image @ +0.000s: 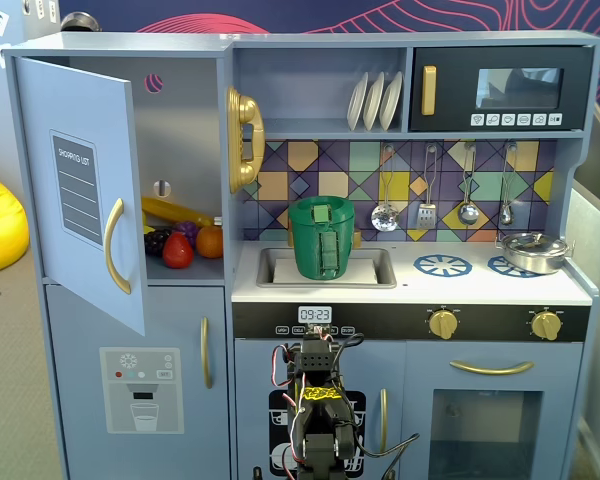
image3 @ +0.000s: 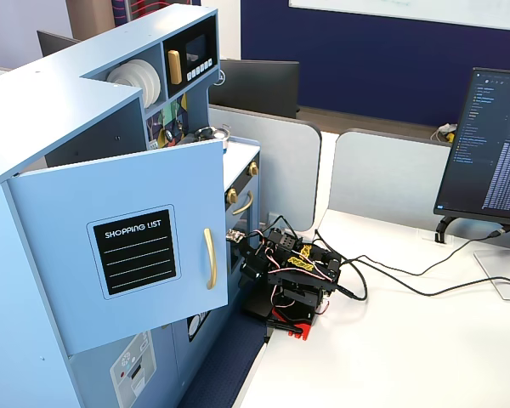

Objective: Close the left cabinet door

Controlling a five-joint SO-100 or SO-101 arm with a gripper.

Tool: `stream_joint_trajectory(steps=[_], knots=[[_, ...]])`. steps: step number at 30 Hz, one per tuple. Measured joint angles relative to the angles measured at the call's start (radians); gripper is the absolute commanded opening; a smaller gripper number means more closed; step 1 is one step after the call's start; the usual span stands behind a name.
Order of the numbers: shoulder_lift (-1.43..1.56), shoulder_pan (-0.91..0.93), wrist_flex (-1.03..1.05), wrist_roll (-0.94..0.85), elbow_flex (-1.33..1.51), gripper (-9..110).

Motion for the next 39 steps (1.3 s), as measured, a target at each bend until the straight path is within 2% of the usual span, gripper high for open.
stream_joint_trajectory(steps=[12,15,19,22,30,39], knots=[[0.0,0.017,0.0,0.0,0.0,0],[0.0,-0.032,0.0,0.012,0.0,0],[0.0,-0.267,-0.035,0.13,-0.011,0],[-0.003,-0.492,-0.091,0.121,-0.066,0],[-0.049,-0.994,-0.35,-0.216,-0.272,0],[-0.094,-1.316,-0.574,-0.506,-0.353,0]])
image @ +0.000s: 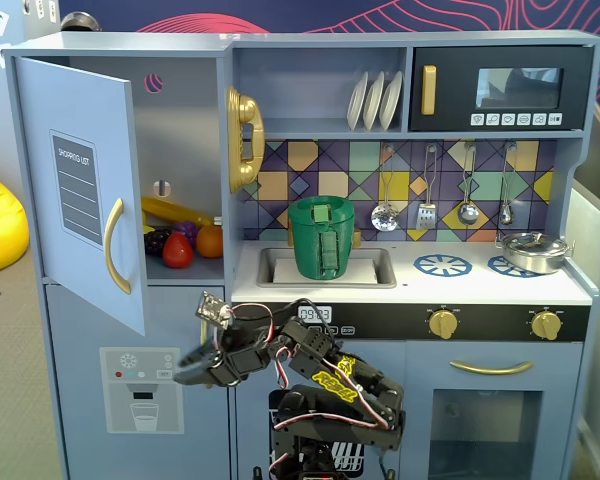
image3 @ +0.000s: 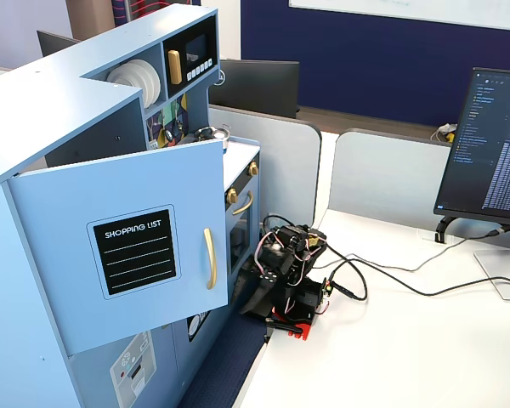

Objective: Close the left cabinet door

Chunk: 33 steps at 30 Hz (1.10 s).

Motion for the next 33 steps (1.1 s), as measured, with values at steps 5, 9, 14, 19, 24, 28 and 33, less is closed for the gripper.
stream_joint_trajectory(steps=[5,9,14,19,24,28,33], knots=[[-0.104,-0.164,-0.262,-0.084,-0.003,0],[-0.213,-0.242,-0.468,-0.135,-0.003,0],[-0.388,-0.314,-0.635,-0.195,-0.058,0],[-0.62,-0.33,-0.71,-0.235,-0.232,0],[-0.824,-0.325,-0.75,-0.275,-0.408,0],[-0.91,-0.295,-0.756,-0.296,-0.491,0],[-0.934,-0.193,-0.758,-0.325,-0.548,0]])
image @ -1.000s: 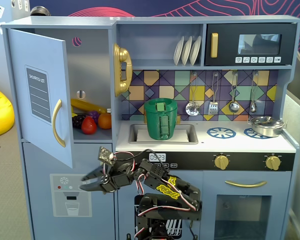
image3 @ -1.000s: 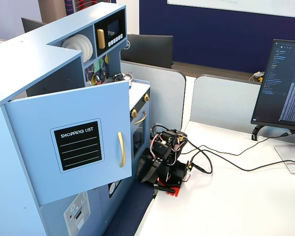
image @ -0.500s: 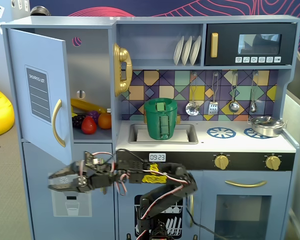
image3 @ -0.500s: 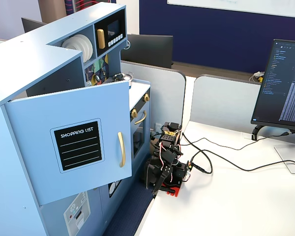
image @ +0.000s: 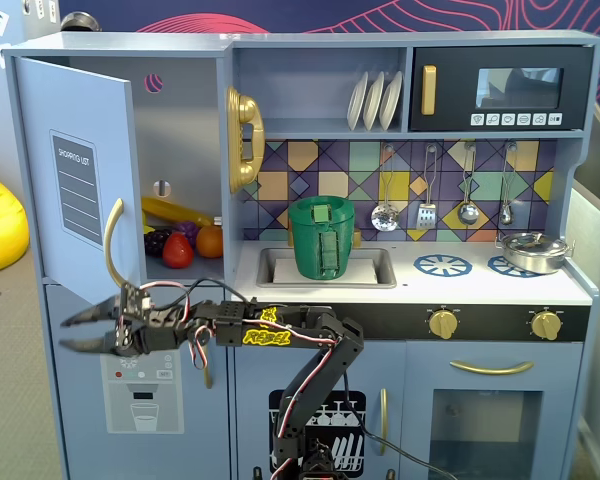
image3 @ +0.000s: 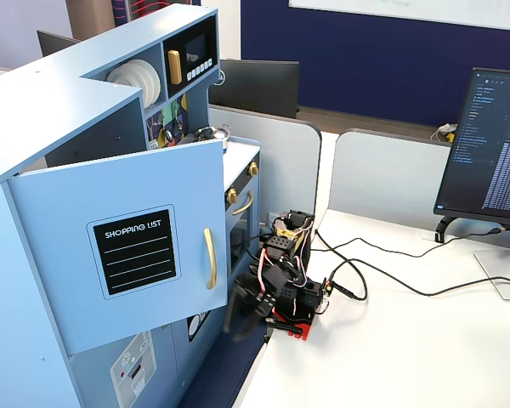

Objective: Close the left cabinet door

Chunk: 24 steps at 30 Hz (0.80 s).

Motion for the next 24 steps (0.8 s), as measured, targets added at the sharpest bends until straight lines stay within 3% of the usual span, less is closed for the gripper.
stream_joint_trajectory(steps=[14,24], knots=[[0.064,0.316,0.0,-0.008,0.018,0],[0.028,0.735,-0.097,-0.008,0.028,0]])
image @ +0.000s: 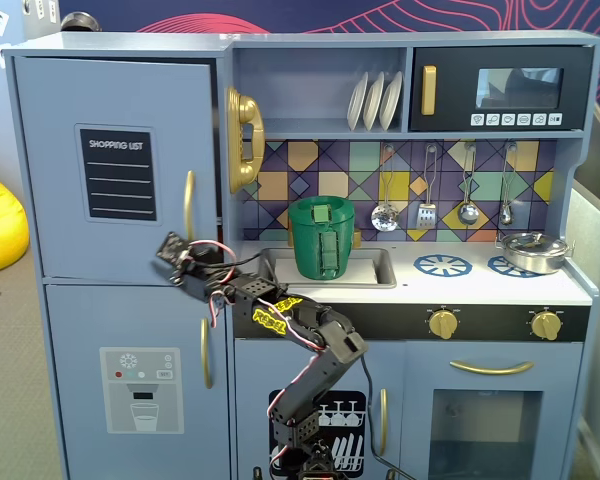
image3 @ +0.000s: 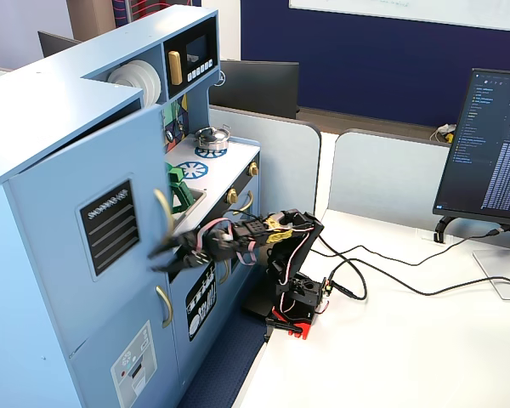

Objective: Close the left cabinet door

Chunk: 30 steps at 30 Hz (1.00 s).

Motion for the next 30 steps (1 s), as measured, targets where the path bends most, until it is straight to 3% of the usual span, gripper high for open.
stream_joint_trajectory(steps=[5,11,21,30], knots=[[0.035,0.04,0.025,0.061,0.014,0],[0.293,-0.005,0.29,0.192,0.164,0],[0.681,0.649,1.006,0.502,0.537,0],[0.956,0.788,1.445,0.782,0.827,0]])
